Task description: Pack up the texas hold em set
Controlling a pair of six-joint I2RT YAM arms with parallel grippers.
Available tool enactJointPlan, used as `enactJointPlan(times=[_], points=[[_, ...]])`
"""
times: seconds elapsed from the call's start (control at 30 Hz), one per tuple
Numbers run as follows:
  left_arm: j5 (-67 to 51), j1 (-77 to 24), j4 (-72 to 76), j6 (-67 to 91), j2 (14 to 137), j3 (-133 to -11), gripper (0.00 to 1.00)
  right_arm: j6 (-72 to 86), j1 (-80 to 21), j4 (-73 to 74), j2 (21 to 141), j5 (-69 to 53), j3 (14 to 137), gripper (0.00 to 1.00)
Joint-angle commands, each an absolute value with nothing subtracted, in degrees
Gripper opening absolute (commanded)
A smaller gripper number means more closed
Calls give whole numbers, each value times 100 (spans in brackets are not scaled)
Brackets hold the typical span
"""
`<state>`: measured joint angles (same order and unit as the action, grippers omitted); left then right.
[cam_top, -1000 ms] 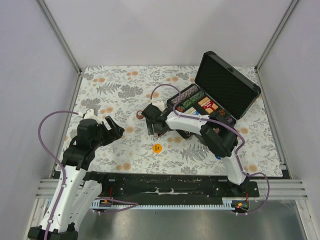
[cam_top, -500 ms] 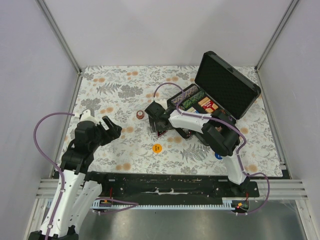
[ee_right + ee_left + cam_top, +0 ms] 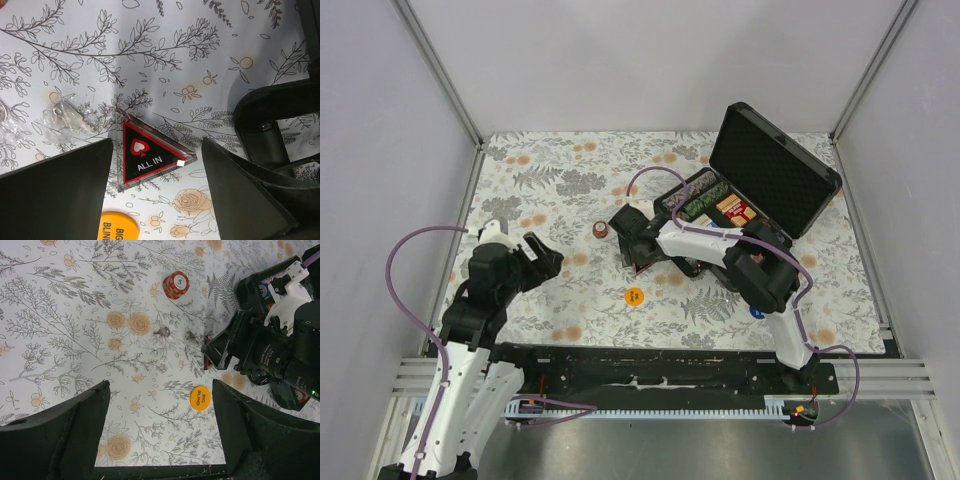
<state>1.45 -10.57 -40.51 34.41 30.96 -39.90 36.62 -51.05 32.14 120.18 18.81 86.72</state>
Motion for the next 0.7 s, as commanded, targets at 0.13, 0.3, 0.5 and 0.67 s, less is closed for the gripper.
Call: enactJointPlan(times=[0.13, 0.3, 0.5, 0.67], points=[[255, -1037, -3867, 3305, 3032, -3964, 88, 3797, -5273, 3902, 12419, 1582, 8648, 75], [255, -1037, -3858, 3296, 2988, -3955, 88, 3885, -5273, 3946, 12401, 1564, 8657, 70], [255, -1037, -3858, 3296, 2988, -3955, 88, 3903, -5273, 3938, 12349, 1670, 8631, 65], [246, -1037, -3858, 3296, 2953, -3946, 88, 3745, -5273, 3938, 12112, 1836, 8683, 58]])
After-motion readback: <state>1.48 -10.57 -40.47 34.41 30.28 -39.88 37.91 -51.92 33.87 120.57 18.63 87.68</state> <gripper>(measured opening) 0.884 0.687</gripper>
